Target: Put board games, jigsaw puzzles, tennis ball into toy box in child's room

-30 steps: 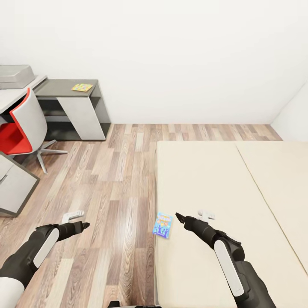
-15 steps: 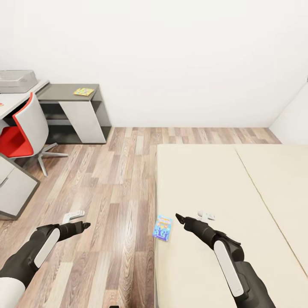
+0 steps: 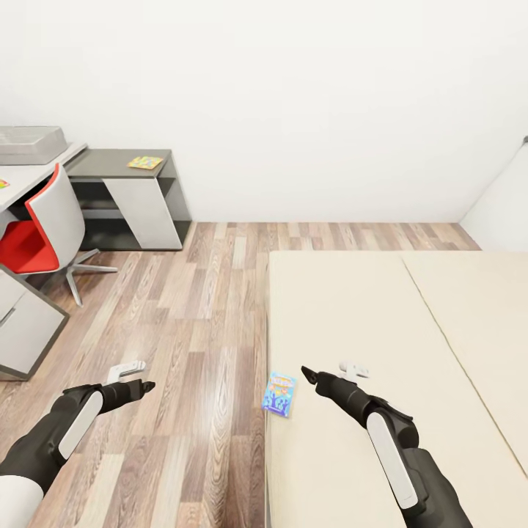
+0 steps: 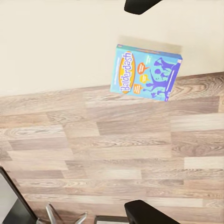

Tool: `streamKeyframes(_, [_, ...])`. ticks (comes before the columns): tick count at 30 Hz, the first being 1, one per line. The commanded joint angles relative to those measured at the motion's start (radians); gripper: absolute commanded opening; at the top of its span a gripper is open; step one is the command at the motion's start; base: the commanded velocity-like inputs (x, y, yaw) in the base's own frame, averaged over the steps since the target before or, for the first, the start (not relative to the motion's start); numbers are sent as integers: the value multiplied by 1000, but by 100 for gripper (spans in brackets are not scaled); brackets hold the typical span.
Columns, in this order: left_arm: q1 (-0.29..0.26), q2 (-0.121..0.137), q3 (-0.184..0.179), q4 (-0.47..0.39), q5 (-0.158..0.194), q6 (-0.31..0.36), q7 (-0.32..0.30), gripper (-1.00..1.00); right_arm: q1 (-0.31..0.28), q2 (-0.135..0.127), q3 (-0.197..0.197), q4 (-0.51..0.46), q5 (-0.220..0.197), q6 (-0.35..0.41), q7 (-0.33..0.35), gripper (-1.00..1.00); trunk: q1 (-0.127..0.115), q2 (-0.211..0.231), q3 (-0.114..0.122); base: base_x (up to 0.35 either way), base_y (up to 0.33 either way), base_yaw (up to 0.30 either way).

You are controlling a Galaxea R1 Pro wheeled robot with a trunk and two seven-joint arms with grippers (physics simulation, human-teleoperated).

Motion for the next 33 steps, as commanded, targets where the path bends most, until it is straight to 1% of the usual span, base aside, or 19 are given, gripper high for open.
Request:
streamKeyframes(1, [-1, 1, -2, -1, 1, 4, 0, 100, -1, 0, -2, -1, 0, 5, 2, 100, 1, -2, -1, 0, 0, 0])
streamKeyframes(16, [-1, 1, -2, -1, 1, 3, 0, 100, -1, 2, -1, -2, 0, 5, 2, 100, 1, -2, 0, 0, 0, 0])
streamKeyframes(33, [-1, 1, -2, -1, 1, 3, -1, 100, -1, 1, 1, -5, 0, 3, 1, 100, 1, -2, 26, 0, 0, 0])
